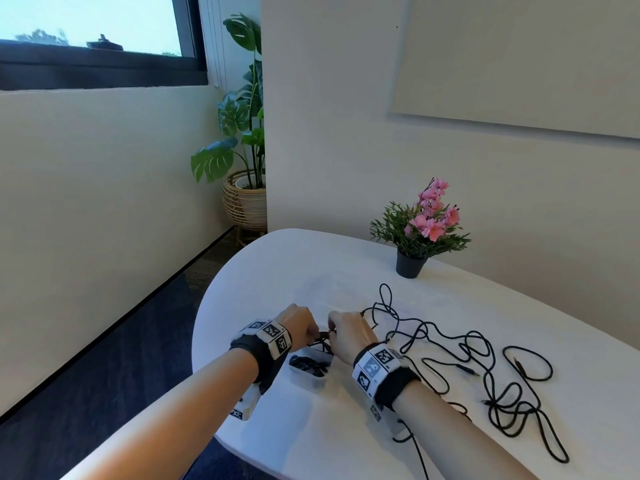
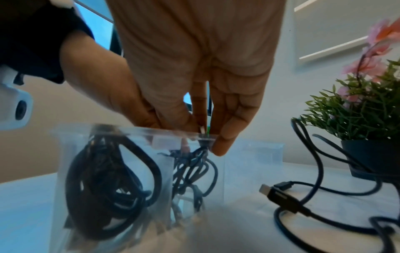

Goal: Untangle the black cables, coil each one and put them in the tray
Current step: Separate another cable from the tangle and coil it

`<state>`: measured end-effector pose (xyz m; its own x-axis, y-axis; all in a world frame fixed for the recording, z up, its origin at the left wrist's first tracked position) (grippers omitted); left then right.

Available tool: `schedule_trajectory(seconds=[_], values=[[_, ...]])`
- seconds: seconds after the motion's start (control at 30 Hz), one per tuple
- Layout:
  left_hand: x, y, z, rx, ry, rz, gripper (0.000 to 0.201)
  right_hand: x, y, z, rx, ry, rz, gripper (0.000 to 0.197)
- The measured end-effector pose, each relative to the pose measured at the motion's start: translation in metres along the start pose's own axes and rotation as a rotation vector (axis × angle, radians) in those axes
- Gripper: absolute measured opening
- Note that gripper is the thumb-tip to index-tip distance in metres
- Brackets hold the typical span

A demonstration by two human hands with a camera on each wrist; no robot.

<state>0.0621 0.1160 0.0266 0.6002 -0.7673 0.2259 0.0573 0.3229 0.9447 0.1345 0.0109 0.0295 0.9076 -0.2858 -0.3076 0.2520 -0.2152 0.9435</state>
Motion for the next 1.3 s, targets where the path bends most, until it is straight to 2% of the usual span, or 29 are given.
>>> schedule_trajectory(seconds=[0.2,0.3,0.43,0.57,0.67,0.8,0.93,1.03,1.17,1.23,1.3], values=[[0.004,0.001,-0.004,0.059,0.024,-0.117,0.019,0.018,0.001,-0.005,0.006,-0.046,-0.004,0.011],[0.01,-0.001,-0.004,0.109,-0.021,-0.155,0.02,0.02,0.004,-0.012,-0.073,-0.102,0.01,0.013],[0.016,-0.01,-0.003,0.106,-0.039,-0.136,0.027,0.017,0.002,-0.018,-0.186,-0.152,0.031,0.016],[0.016,-0.009,-0.005,0.096,-0.029,-0.112,0.026,0.014,0.005,-0.023,-0.146,-0.18,0.042,0.017],[0.015,-0.008,-0.007,0.075,-0.014,-0.088,0.026,0.017,0.004,-0.022,-0.128,-0.131,0.051,0.014],[0.015,-0.008,-0.007,0.049,0.016,-0.102,0.022,0.022,-0.003,-0.015,-0.184,0.007,0.174,0.015],[0.018,-0.011,-0.001,0.01,0.001,-0.161,0.018,0.02,0.0,-0.015,-0.286,0.044,0.25,0.018],[0.014,-0.015,0.005,-0.058,-0.007,-0.185,0.024,0.023,0.002,-0.005,-0.409,0.031,0.19,0.023],[0.005,-0.02,0.013,-0.088,-0.023,-0.115,0.045,0.032,0.007,0.013,-0.429,0.043,0.017,0.032],[0.002,-0.02,0.02,-0.069,-0.016,-0.07,0.043,0.039,0.009,0.022,-0.344,0.038,-0.259,0.033],[0.001,-0.019,0.029,-0.042,-0.002,-0.045,0.04,0.048,0.019,0.032,-0.124,0.007,-0.47,0.022]])
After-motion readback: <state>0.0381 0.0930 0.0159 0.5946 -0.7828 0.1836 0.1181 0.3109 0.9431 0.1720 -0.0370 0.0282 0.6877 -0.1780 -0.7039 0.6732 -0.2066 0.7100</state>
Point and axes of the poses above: each hand's wrist, its own z-axis away from the middle knuckle, its own y-axis out of the back of the hand, x = y × z, the point moved 3 cm from there along -z, towards the middle knuckle, and after that the axes turned 15 degrees about y, right-handed, at the moved point
